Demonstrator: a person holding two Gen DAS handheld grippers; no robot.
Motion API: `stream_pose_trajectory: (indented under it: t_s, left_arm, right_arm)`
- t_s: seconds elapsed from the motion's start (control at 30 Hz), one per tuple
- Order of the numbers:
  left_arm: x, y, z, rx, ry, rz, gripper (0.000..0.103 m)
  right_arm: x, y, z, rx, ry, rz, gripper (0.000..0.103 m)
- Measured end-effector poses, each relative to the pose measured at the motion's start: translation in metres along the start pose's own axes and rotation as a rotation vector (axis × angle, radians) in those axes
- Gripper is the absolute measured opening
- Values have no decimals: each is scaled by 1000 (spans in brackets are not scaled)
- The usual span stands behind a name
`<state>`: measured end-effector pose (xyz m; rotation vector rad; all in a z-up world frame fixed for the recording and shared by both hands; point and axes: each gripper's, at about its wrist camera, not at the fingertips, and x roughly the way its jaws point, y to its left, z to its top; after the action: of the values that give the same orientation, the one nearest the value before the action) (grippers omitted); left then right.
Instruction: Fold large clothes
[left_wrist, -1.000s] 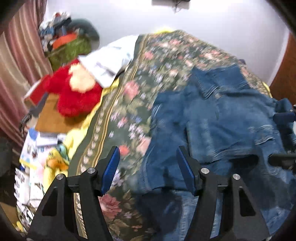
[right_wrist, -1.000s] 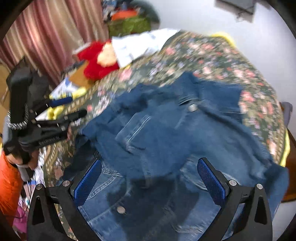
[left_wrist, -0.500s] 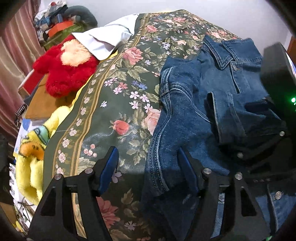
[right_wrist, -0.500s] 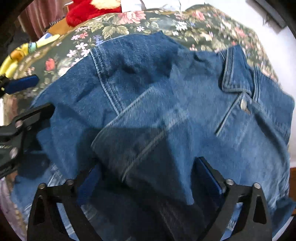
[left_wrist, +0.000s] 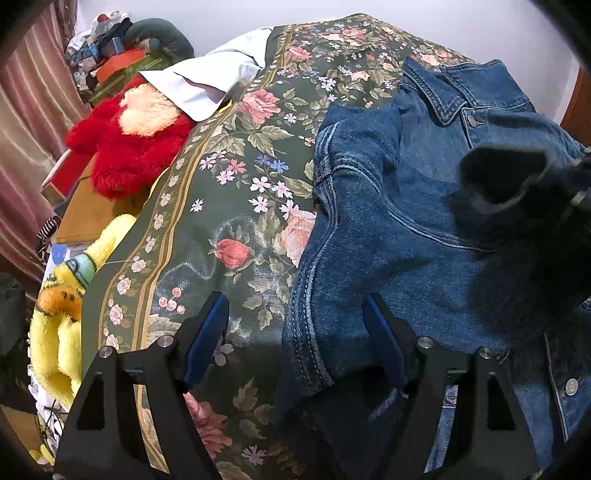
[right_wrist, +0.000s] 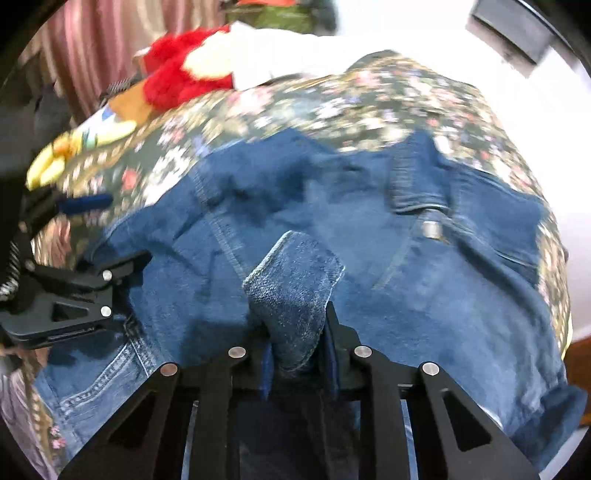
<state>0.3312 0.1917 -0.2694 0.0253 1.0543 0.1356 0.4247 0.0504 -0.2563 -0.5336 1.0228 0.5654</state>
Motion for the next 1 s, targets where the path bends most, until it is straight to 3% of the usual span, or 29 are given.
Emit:
stream_pose_trajectory:
  t_s: [0.43, 0.6, 0.67, 0.8, 0.93, 1.0]
  left_arm:
    - [-4, -2, 8, -68, 74, 11, 76]
    - [-24, -2, 26, -122, 30, -9, 76]
    - [-19, -3, 33, -144, 48, -13, 76]
    - [7, -14, 32, -109, 120, 47, 76]
    - [16, -27, 25, -40, 103, 111, 79]
    - [18, -32, 24, -8, 99, 140, 80]
  right_arm:
    - [-99, -126, -44, 308, -149, -14, 16]
    - [-129, -159, -57, 386, -230, -8, 16]
    - [-130, -165, -64, 397, -226, -11, 16]
    - [-110, -172, -86, 405, -160, -22, 16]
    - [-85, -183, -110, 440, -85, -55, 17]
    - [-79, -189, -119, 431, -58, -122, 17]
